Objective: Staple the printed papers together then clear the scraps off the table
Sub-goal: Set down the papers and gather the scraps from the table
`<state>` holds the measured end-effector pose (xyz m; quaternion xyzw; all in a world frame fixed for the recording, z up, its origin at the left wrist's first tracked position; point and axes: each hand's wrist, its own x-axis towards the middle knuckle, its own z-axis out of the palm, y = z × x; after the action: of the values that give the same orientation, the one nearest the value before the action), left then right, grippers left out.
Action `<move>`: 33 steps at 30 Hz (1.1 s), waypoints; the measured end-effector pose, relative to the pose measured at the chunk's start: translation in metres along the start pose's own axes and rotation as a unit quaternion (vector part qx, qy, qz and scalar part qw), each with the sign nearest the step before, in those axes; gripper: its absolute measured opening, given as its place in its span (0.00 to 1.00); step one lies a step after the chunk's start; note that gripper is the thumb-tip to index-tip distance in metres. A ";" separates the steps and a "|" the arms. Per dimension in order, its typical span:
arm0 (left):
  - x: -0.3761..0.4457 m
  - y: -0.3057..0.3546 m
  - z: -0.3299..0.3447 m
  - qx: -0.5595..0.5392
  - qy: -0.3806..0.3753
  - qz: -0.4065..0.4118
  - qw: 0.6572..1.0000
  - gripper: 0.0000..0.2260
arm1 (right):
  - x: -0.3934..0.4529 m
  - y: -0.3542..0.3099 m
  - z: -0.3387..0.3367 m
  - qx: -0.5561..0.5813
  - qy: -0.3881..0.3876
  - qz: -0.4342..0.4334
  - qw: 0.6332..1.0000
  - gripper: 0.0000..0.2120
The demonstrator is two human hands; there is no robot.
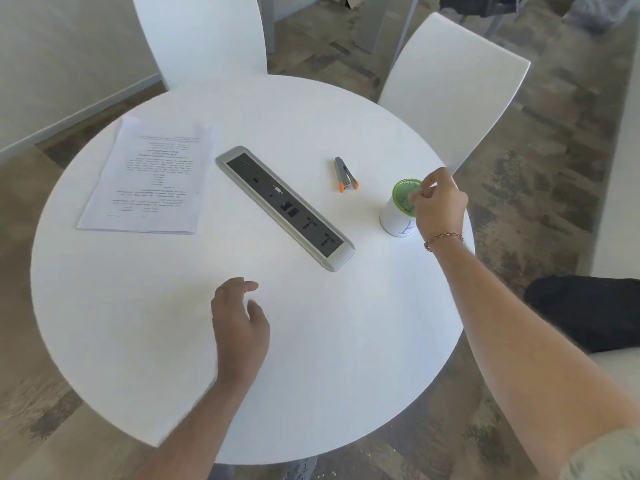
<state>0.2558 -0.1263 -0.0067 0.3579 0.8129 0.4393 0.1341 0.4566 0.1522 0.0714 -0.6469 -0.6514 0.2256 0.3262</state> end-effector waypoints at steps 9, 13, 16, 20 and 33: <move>0.004 0.003 0.000 -0.001 0.006 0.003 1.000 0.18 | 0.009 0.011 0.010 -0.186 -0.021 -0.052 0.981 0.11; 0.004 0.003 -0.002 0.000 0.009 0.004 1.000 0.18 | 0.011 0.011 0.010 -0.175 -0.001 -0.028 0.984 0.11; 0.004 0.001 -0.004 0.003 0.013 0.005 1.000 0.18 | 0.014 0.013 0.008 -0.179 -0.001 -0.026 0.984 0.15; 0.003 -0.005 -0.007 0.003 0.024 -0.010 1.000 0.19 | -0.005 0.003 0.008 -0.165 0.046 -0.070 0.983 0.12; -0.007 -0.018 -0.008 -0.017 0.020 -0.048 0.998 0.23 | -0.221 -0.022 0.100 -0.016 -0.178 -0.070 0.981 0.04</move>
<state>0.2485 -0.1423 -0.0171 0.3070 0.8245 0.4529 0.1446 0.3591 -0.0554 -0.0106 -0.5542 -0.7465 0.3031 0.2092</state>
